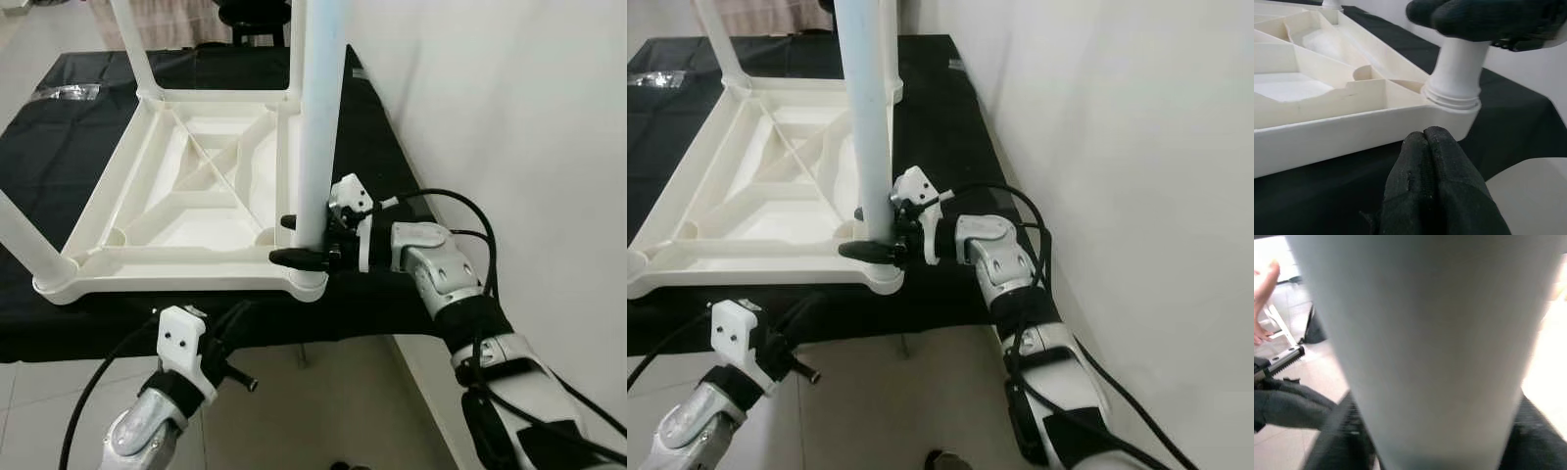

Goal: Building children table

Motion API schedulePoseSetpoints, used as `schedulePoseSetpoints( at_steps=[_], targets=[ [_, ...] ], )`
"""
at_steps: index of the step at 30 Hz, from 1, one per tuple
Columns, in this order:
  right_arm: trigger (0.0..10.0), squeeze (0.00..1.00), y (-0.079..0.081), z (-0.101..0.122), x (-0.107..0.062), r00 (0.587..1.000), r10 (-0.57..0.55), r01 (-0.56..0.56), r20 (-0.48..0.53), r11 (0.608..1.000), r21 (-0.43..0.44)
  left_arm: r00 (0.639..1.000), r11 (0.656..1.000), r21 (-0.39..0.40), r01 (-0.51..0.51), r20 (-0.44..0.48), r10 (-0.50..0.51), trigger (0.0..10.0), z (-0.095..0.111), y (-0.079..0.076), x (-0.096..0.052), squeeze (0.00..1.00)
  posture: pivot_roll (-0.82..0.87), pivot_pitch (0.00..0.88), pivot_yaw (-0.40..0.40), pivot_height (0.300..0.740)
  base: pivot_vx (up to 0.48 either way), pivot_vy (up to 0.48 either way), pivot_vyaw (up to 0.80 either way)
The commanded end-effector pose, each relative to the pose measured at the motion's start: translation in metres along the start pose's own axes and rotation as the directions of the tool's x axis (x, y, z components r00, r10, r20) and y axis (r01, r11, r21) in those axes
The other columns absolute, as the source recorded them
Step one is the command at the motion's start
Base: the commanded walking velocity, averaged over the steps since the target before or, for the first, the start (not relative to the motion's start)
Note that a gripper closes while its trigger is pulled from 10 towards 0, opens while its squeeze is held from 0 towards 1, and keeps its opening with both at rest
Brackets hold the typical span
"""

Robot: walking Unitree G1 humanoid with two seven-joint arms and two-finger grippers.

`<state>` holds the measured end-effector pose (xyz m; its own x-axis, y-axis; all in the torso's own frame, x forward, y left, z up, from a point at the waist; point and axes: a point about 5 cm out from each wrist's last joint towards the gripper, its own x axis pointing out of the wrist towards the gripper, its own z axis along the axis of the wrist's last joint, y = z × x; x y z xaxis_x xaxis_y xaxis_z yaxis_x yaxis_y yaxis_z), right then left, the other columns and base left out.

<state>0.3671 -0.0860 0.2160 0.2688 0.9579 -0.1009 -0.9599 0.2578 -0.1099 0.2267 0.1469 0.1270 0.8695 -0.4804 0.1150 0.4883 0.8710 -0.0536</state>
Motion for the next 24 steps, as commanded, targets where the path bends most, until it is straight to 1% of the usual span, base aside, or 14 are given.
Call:
schedulePoseSetpoints(
  at_steps=[1,6,10,11,12,13,14,16,17,18,20,21,22,24],
  targets=[
    [0.0,0.0,0.003,0.0,0.003,0.999,0.051,-0.051,0.013,0.999,0.002,1.0,1.0,-0.007,-0.002,-0.024,0.002,10.0,-0.006,-0.002,-0.003,0.0,0.07,0.156,-0.078,0.74,0.0,0.0,0.0],
    [0.0,0.0,0.003,-0.005,-0.002,0.996,0.085,-0.085,0.017,0.996,0.007,1.0,1.0,-0.015,0.0,-0.019,0.0,10.0,-0.006,-0.005,-0.003,0.0,0.04,0.165,-0.079,0.74,0.0,0.0,0.0],
    [0.0,0.0,0.0,-0.007,-0.011,0.999,0.028,-0.028,0.033,1.0,-0.002,1.0,1.0,-0.02,0.004,-0.017,-0.004,10.0,-0.005,-0.006,-0.003,0.0,0.04,0.172,-0.078,0.74,0.0,0.0,0.0],
    [0.0,0.0,-0.001,-0.011,-0.016,0.998,-0.059,0.059,0.036,0.998,0.001,1.0,1.0,-0.022,0.005,-0.016,-0.005,10.0,-0.005,-0.006,-0.003,0.0,0.03,0.182,-0.076,0.74,0.0,0.0,0.0],
    [0.0,0.0,0.006,-0.023,-0.015,0.973,-0.224,0.221,0.05,0.974,0.056,1.0,1.0,-0.023,0.006,-0.015,-0.006,10.0,-0.003,-0.005,-0.004,0.0,0.02,0.193,-0.078,0.74,0.0,0.0,0.0],
    [0.0,0.0,0.006,-0.023,-0.015,0.973,-0.224,0.221,0.05,0.974,0.056,1.0,1.0,-0.023,0.006,-0.015,-0.006,10.0,-0.003,-0.005,-0.004,0.0,0.02,0.193,-0.078,0.74,0.0,0.0,0.0],
    [0.0,0.0,0.011,-0.031,-0.016,0.94,-0.339,0.333,0.05,0.938,0.099,1.0,1.0,-0.023,0.006,-0.014,-0.006,10.0,-0.003,-0.005,-0.004,0.0,0.02,0.193,-0.078,0.74,0.0,0.0,0.0],
    [0.0,0.0,0.036,-0.064,-0.014,0.715,-0.699,0.676,0.003,0.693,0.25,1.0,1.0,-0.022,0.005,-0.011,-0.005,10.0,0.0,-0.001,-0.005,0.0,-0.01,0.209,-0.062,0.74,0.0,0.0,0.0],
    [0.0,0.0,0.057,-0.084,-0.012,0.636,-0.769,0.753,-0.072,0.596,0.279,1.0,1.0,-0.021,0.004,-0.01,-0.004,10.0,0.001,0.0,-0.004,0.0,-0.01,0.212,-0.059,0.74,0.0,0.0,0.0],
    [0.0,0.0,0.068,-0.079,-0.009,0.617,-0.786,0.784,-0.04,0.61,0.119,1.0,1.0,-0.021,0.005,-0.009,-0.005,10.0,0.001,0.001,-0.003,0.0,-0.01,0.217,-0.054,0.74,0.0,0.0,0.0],
    [0.0,0.0,0.068,-0.079,-0.009,0.617,-0.786,0.784,-0.04,0.61,0.119,1.0,1.0,-0.021,0.005,-0.009,-0.005,10.0,0.001,0.001,-0.003,0.0,-0.01,0.217,-0.054,0.74,0.0,0.0,0.0],
    [0.0,0.0,0.074,-0.065,-0.002,0.666,-0.745,0.746,0.032,0.665,-0.042,1.0,1.0,-0.02,0.006,-0.009,-0.007,10.0,0.001,0.002,-0.002,0.0,-0.02,0.217,-0.053,0.74,0.0,0.0,0.0],
    [0.0,0.0,0.073,-0.062,0.004,0.706,-0.707,0.708,0.044,0.701,-0.09,1.0,1.0,-0.019,0.008,-0.01,-0.008,10.0,0.001,0.003,-0.001,0.0,-0.04,0.2,-0.035,0.74,0.0,0.0,0.0],
    [0.0,0.0,0.067,-0.065,0.005,0.725,-0.689,0.688,0.018,0.721,-0.082,1.0,1.0,-0.02,0.009,-0.01,-0.009,10.0,0.0,0.003,0.001,0.0,-0.02,0.195,-0.051,0.74,0.0,0.0,0.0]
  ],
)
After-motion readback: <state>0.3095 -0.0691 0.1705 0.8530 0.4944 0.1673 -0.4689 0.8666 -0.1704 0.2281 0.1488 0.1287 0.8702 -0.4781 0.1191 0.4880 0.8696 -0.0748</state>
